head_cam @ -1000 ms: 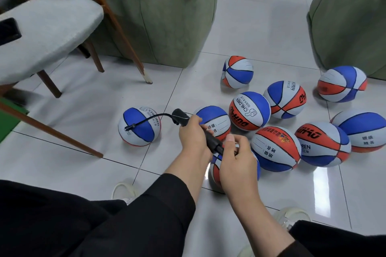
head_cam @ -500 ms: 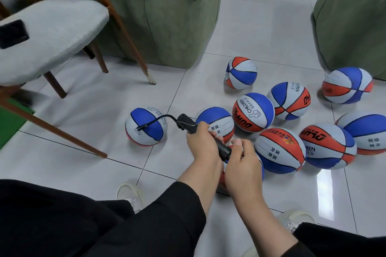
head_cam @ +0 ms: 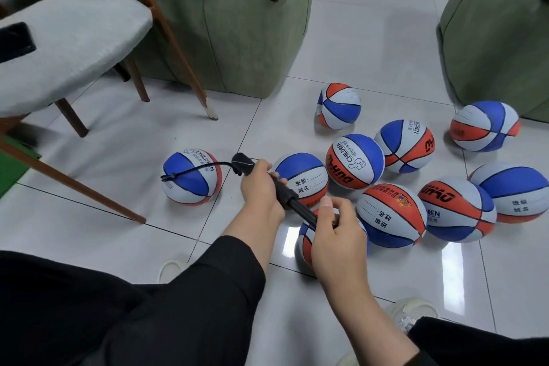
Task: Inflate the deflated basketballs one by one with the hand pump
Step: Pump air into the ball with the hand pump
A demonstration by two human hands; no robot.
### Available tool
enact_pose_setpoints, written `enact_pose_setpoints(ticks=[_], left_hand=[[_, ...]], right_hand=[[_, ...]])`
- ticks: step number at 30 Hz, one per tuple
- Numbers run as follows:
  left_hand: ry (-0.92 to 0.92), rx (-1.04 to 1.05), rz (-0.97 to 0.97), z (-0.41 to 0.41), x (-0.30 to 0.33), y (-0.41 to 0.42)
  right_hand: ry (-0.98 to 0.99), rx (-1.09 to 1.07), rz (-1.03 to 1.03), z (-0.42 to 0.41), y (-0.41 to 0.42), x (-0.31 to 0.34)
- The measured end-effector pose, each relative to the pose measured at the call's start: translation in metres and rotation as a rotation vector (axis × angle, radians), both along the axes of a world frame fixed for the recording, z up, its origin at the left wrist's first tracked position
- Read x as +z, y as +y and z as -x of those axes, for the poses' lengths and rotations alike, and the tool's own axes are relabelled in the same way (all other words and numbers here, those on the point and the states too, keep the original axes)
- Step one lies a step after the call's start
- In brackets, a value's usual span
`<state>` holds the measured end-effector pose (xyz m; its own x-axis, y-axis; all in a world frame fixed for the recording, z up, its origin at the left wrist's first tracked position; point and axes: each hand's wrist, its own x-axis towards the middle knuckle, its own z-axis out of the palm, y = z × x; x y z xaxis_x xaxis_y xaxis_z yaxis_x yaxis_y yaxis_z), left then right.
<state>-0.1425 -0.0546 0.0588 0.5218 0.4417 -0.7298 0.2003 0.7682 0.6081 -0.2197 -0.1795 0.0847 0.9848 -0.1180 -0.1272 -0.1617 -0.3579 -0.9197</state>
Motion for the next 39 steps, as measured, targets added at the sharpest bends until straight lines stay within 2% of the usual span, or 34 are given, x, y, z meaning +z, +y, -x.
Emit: enact_pose_setpoints(ticks=[9, 15, 21, 30, 39], left_hand=[[-0.081, -0.080, -0.030, 0.009, 0.001, -0.046], [-0.019, -0.137, -0.022, 0.002, 0.006, -0.032], [-0.003, -0.116, -0.011, -0.005, 0.005, -0.004], [-0.148, -0.071, -0.124, 0.009, 0.000, -0.046], [-0.121, -0.065, -0.146, 0.010, -0.001, -0.043]], right_hand=[[0.040, -0.032, 0.043, -0.009, -0.001, -0.007], [0.007, 0.002, 0.004, -0.006, 0.000, 0.001], [-0.006, -0.015, 0.010, 0.000, -0.001, 0.000], [0.034, -0.043, 0.041, -0.016, -0.003, -0.005], [0.031, -0.021, 0.010, -0.012, -0.004, -0.009]])
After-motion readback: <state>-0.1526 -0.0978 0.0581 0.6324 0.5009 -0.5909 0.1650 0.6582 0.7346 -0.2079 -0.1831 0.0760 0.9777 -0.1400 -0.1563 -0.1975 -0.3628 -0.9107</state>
